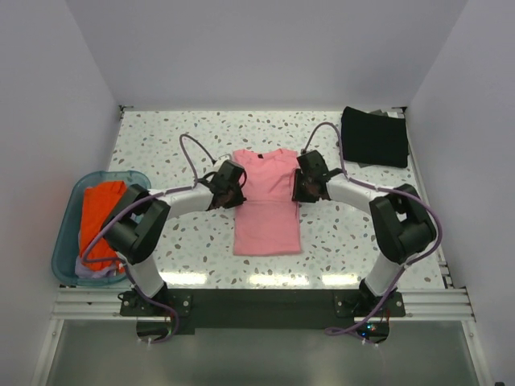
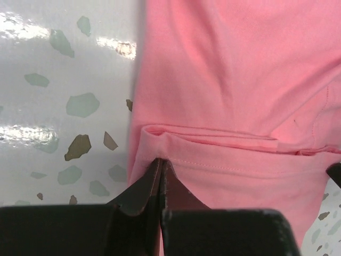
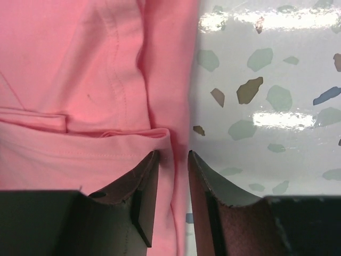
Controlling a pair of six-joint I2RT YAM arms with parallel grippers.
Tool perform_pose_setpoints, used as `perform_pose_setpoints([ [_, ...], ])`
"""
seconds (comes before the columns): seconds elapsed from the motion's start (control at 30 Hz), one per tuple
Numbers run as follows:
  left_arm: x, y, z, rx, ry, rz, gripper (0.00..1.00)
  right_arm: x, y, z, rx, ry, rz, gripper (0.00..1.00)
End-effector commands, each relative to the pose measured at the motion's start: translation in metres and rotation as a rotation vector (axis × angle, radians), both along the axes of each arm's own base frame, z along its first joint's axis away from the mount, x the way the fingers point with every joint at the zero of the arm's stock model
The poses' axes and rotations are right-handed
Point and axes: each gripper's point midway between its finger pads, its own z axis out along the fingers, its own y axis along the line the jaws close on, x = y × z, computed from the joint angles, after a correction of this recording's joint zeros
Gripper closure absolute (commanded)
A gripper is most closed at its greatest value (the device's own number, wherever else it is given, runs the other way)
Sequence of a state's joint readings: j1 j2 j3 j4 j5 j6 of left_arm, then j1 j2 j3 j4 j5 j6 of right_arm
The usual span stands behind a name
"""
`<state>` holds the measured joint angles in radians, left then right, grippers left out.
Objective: Fold and stack the t-shirts
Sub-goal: Fold the tshirt
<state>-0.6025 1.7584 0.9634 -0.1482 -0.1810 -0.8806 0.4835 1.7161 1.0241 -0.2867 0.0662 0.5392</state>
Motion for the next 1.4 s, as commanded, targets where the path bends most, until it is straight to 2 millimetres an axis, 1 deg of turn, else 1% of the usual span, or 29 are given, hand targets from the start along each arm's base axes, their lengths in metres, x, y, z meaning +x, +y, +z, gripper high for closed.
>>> perform_pose_setpoints([
  [0.0,0.013,0.006,0.022,0.002,-0.042,-0.026,0.97,0.008,-0.004,-0.001,-0.023,0.001,-0.010,0.68],
  [0.23,0.014,0.004,0.019,-0.017,-0.029,-0.062,0.96,0.003,-0.011,-0.022,-0.067,0.052,-0.012,0.74],
  [0.33,0.017,0.005,0.024,-0.023,-0.039,-0.070,0.95,0.001,-0.016,-0.020,-0.070,0.048,-0.024,0.76],
  [0.37,0.017,0.006,0.024,-0.024,-0.038,-0.070,0.95,0.000,-0.017,-0.016,-0.062,0.040,-0.027,0.75],
  [0.4,0.017,0.007,0.027,-0.029,-0.042,-0.069,0.95,0.001,-0.017,-0.012,-0.056,0.036,-0.024,0.73],
  [0.47,0.019,0.010,0.032,-0.043,-0.047,-0.065,0.94,0.002,-0.018,-0.002,-0.041,0.017,-0.025,0.62],
  [0.5,0.020,0.010,0.040,-0.052,-0.064,-0.068,0.91,0.003,-0.018,0.009,-0.036,-0.002,-0.020,0.56],
  [0.53,0.022,0.011,0.047,-0.061,-0.078,-0.067,0.90,0.003,-0.017,0.016,-0.034,-0.013,-0.015,0.45],
  [0.57,0.023,0.011,0.053,-0.066,-0.089,-0.071,0.88,0.007,-0.016,0.027,-0.030,-0.032,-0.014,0.42],
  [0.6,0.024,0.010,0.066,-0.075,-0.116,-0.075,0.80,0.005,-0.019,0.037,-0.032,-0.043,-0.014,0.34],
  [0.63,0.024,0.011,0.073,-0.077,-0.127,-0.076,0.76,0.005,-0.019,0.045,-0.026,-0.054,-0.014,0.33],
  [0.67,0.020,0.014,0.075,-0.067,-0.120,-0.076,0.68,0.002,-0.020,0.049,-0.022,-0.058,-0.015,0.32],
  [0.7,0.016,0.017,0.083,-0.068,-0.130,-0.073,0.66,-0.003,-0.018,0.060,0.009,-0.070,-0.013,0.32],
  [0.73,0.013,0.021,0.084,-0.058,-0.125,-0.067,0.63,-0.015,-0.017,0.054,0.023,-0.044,-0.003,0.33],
  [0.77,0.000,0.029,0.075,-0.040,-0.087,-0.063,0.61,-0.022,-0.014,0.056,0.049,-0.040,0.006,0.33],
  [0.8,-0.007,0.030,0.078,-0.048,-0.089,-0.068,0.61,-0.032,-0.010,0.061,0.078,-0.041,0.011,0.33],
  [0.83,-0.016,0.029,0.076,-0.066,-0.070,-0.075,0.60,-0.051,-0.008,0.051,0.069,-0.013,0.035,0.34],
  [0.87,-0.033,0.035,0.061,-0.062,-0.028,-0.079,0.60,-0.061,-0.006,0.048,0.067,-0.003,0.048,0.34],
  [0.9,-0.044,0.034,0.064,-0.081,-0.032,-0.090,0.60,-0.072,-0.003,0.044,0.076,0.017,0.044,0.39],
  [0.93,-0.054,0.032,0.061,-0.093,-0.020,-0.105,0.60,-0.092,0.000,0.037,0.082,0.040,0.069,0.42],
  [0.97,-0.070,0.036,0.048,-0.085,0.019,-0.108,0.60,-0.101,0.001,0.033,0.083,0.053,0.072,0.44],
  [1.0,-0.082,0.029,0.050,-0.091,0.017,-0.140,0.60,-0.110,0.000,0.030,0.092,0.070,0.058,0.47],
  [1.03,-0.091,0.028,0.047,-0.087,0.031,-0.149,0.60,-0.124,-0.001,0.022,0.088,0.087,0.068,0.48],
  [1.07,-0.107,0.023,0.040,-0.083,0.048,-0.185,0.60,-0.130,-0.001,0.020,0.096,0.092,0.057,0.50],
  [1.13,-0.122,0.016,0.033,-0.096,0.068,-0.205,0.60,-0.143,-0.004,0.011,0.088,0.114,0.060,0.50],
  [1.17,-0.133,0.014,0.026,-0.098,0.080,-0.225,0.60,-0.145,-0.003,0.010,0.090,0.118,0.059,0.51],
  [1.23,-0.142,0.013,0.018,-0.108,0.111,-0.220,0.60,-0.155,-0.003,0.001,0.078,0.139,0.066,0.51],
  [1.27,-0.149,0.016,0.010,-0.101,0.128,-0.219,0.60,-0.157,-0.002,-0.002,0.081,0.146,0.064,0.52],
  [1.37,-0.157,0.022,0.003,-0.103,0.145,-0.204,0.60,-0.168,-0.002,-0.012,0.082,0.174,0.067,0.55],
])
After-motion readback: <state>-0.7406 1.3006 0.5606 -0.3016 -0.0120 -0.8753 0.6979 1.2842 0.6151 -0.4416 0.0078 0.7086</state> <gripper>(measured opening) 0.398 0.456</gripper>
